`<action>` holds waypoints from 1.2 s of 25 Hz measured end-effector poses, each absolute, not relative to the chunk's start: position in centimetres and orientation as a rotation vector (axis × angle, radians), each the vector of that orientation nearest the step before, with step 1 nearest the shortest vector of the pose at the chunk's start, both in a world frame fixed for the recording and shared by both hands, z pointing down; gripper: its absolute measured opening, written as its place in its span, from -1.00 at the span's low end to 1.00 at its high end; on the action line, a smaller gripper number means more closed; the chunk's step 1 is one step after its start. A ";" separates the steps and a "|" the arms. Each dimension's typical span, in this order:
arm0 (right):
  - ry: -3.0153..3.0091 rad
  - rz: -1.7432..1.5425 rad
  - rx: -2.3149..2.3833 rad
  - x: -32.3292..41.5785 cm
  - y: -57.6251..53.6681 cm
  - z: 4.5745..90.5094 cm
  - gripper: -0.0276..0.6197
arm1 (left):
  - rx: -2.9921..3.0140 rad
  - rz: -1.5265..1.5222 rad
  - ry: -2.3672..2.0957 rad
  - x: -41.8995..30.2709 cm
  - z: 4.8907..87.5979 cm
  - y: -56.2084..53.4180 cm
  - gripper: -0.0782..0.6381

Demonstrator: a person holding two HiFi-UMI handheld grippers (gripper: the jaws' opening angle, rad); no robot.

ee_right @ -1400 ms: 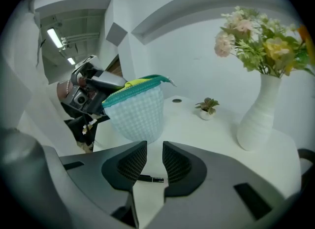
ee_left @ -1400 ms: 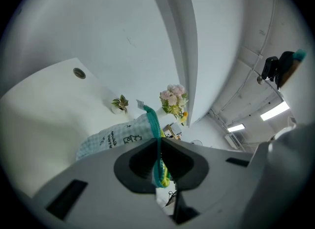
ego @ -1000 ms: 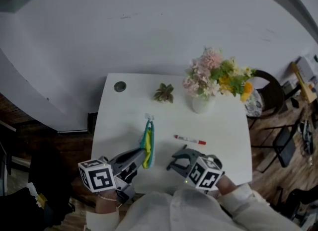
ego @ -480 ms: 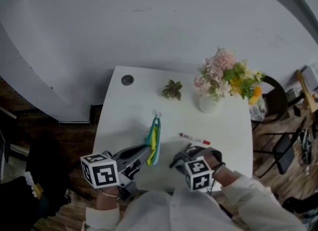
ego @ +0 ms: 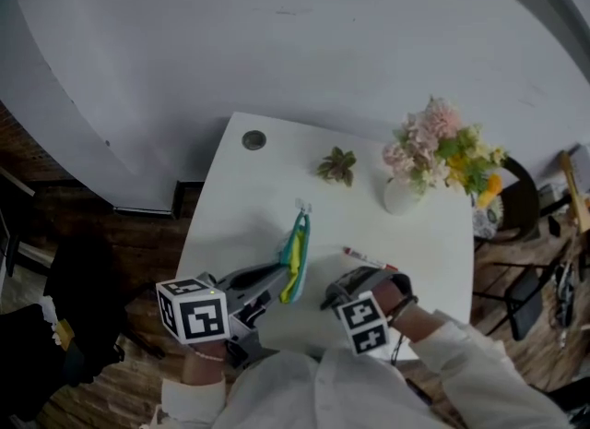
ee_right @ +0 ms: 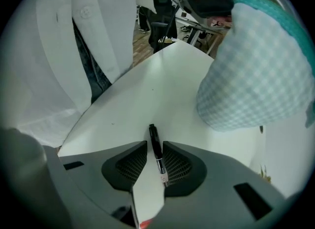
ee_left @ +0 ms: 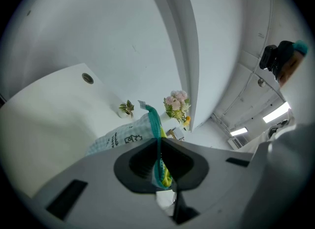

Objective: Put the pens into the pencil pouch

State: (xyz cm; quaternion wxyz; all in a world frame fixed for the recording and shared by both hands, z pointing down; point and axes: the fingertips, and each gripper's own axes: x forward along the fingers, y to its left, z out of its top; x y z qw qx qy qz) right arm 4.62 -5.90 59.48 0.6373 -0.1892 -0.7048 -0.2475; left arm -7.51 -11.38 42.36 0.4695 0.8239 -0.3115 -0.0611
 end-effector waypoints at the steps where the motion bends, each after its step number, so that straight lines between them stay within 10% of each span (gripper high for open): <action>1: -1.601 -0.573 -0.444 4.7 -5.9 59.6 -0.63 | 2.018 -0.153 -0.766 -7.5 42.4 -11.4 -0.69; 30: -2.303 -0.434 0.450 0.2 -10.8 46.2 -0.73 | 2.058 -0.104 -0.782 -7.1 42.7 -10.7 -0.69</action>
